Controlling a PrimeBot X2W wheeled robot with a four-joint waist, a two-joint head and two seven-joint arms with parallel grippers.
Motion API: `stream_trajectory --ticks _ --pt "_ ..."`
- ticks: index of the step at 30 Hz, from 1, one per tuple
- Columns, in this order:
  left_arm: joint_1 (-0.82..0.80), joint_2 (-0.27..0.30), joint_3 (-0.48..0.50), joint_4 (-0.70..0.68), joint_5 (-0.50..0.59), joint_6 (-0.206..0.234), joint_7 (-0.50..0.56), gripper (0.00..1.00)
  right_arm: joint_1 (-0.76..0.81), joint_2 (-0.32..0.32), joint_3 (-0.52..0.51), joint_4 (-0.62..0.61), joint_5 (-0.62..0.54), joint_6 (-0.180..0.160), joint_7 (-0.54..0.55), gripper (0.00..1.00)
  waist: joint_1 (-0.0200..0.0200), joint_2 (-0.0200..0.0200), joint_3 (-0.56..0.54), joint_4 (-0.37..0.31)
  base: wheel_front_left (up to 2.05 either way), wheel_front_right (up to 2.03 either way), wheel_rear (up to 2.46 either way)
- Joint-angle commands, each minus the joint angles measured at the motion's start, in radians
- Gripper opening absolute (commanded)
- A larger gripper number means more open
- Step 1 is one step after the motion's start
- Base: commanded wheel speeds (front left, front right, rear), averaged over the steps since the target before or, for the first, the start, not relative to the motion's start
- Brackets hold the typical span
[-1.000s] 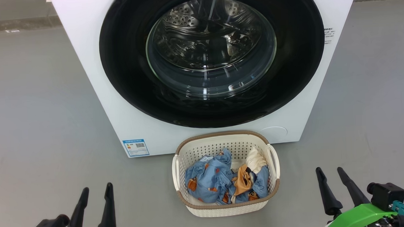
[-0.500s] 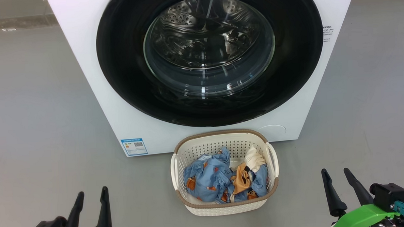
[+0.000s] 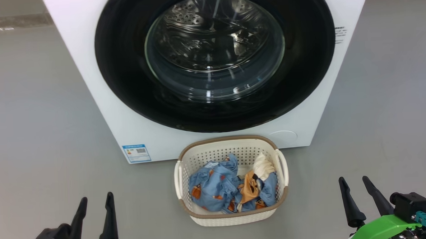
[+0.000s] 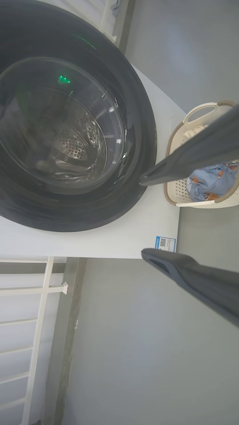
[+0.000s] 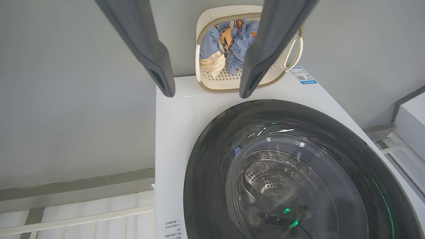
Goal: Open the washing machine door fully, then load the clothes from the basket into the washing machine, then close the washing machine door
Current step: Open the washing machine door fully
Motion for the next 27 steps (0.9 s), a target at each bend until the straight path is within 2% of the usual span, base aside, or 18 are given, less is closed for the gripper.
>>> stream_trajectory --ticks 1,15,19,27 --pt "-0.039 0.007 0.031 -0.027 0.013 -0.003 -0.006 1.00 -0.020 -0.010 0.022 -0.028 -0.008 0.002 -0.012 1.00 0.0000 -0.0001 0.002 0.000 0.86 0.86 -1.72" --pt "-0.040 0.004 0.033 -0.026 0.012 -0.003 -0.006 1.00 -0.025 -0.010 0.022 -0.031 -0.014 0.002 -0.012 1.00 0.0000 -0.0001 0.008 -0.001 1.18 1.18 -2.36" --pt "-0.039 -0.001 0.035 -0.027 -0.032 -0.003 -0.006 1.00 -0.024 -0.009 0.020 -0.034 -0.013 0.002 -0.012 1.00 0.0000 -0.0001 0.007 -0.001 1.25 1.10 -2.35" --pt "-0.042 0.004 0.033 -0.011 -0.047 -0.003 -0.006 1.00 -0.022 -0.007 0.020 -0.036 -0.008 0.002 -0.012 1.00 0.0000 -0.0001 0.007 -0.001 0.77 0.67 -1.45"
